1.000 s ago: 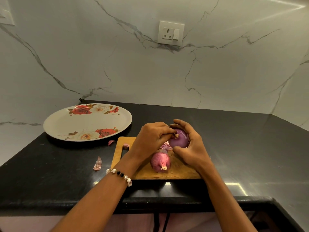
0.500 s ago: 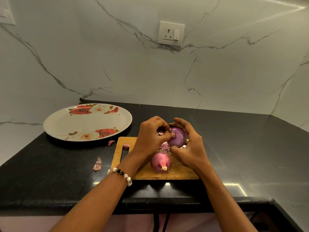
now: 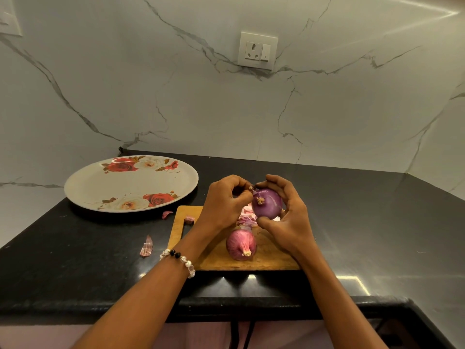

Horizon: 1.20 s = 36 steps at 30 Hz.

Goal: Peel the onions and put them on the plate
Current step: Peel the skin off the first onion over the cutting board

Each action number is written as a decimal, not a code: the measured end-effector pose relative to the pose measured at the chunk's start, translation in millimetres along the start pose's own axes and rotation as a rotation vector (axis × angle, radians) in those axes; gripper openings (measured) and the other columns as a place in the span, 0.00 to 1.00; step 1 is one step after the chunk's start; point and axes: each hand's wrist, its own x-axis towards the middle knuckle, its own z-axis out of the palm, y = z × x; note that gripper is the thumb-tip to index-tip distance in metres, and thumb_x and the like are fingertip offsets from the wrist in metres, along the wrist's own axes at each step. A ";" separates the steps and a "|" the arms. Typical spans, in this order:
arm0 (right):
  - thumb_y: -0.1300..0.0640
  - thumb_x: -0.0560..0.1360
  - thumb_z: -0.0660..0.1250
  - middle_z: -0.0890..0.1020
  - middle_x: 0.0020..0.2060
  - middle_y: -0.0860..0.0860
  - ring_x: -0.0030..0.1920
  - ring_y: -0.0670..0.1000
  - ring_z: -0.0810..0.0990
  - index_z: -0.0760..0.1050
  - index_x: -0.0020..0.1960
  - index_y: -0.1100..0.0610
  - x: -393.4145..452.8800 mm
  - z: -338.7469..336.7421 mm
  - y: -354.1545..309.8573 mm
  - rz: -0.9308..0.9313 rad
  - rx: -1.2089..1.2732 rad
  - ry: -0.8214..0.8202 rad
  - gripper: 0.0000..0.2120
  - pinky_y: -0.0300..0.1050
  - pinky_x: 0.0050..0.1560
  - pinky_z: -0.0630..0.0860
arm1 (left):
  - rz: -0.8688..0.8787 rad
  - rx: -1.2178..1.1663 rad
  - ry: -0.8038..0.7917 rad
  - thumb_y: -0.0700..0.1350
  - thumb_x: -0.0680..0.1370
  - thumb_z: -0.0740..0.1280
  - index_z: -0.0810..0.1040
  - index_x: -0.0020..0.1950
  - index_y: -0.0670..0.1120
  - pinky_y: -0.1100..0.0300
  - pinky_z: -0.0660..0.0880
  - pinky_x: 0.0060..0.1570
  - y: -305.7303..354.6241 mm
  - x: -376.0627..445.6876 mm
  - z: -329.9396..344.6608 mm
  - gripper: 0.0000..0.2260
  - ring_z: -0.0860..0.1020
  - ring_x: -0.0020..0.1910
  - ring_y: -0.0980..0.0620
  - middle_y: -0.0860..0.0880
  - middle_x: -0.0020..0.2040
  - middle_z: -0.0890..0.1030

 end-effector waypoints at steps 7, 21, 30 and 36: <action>0.71 0.63 0.76 0.78 0.61 0.51 0.64 0.52 0.78 0.68 0.69 0.53 0.3 -3.9 2.5 0.069 0.123 0.014 0.39 0.47 0.58 0.80 | -0.112 -0.141 0.051 0.43 0.77 0.67 0.79 0.48 0.46 0.61 0.80 0.46 -1.5 3.8 -4.0 0.02 0.80 0.44 0.51 0.49 0.43 0.82; 0.71 0.59 0.68 0.80 0.61 0.50 0.64 0.53 0.79 0.69 0.69 0.50 0.9 -9.9 1.8 0.186 0.297 0.052 0.39 0.46 0.55 0.81 | -0.085 -0.094 0.079 0.38 0.75 0.69 0.79 0.54 0.46 0.68 0.78 0.48 1.2 1.5 -4.8 0.09 0.81 0.46 0.58 0.50 0.48 0.83; 0.69 0.64 0.70 0.78 0.65 0.50 0.65 0.51 0.78 0.66 0.72 0.54 -1.3 -8.1 -1.0 0.158 0.195 -0.053 0.38 0.49 0.61 0.79 | 0.087 -0.002 -0.073 0.43 0.76 0.69 0.79 0.61 0.43 0.75 0.74 0.47 4.6 -2.9 -2.2 0.14 0.78 0.46 0.61 0.49 0.54 0.82; 0.66 0.65 0.70 0.74 0.68 0.51 0.67 0.53 0.75 0.64 0.73 0.54 -2.1 -6.0 -2.0 0.119 0.080 -0.139 0.38 0.54 0.64 0.77 | 0.042 -0.020 -0.086 0.43 0.74 0.72 0.80 0.60 0.42 0.65 0.78 0.49 1.3 -2.8 -4.1 0.15 0.81 0.48 0.55 0.46 0.52 0.84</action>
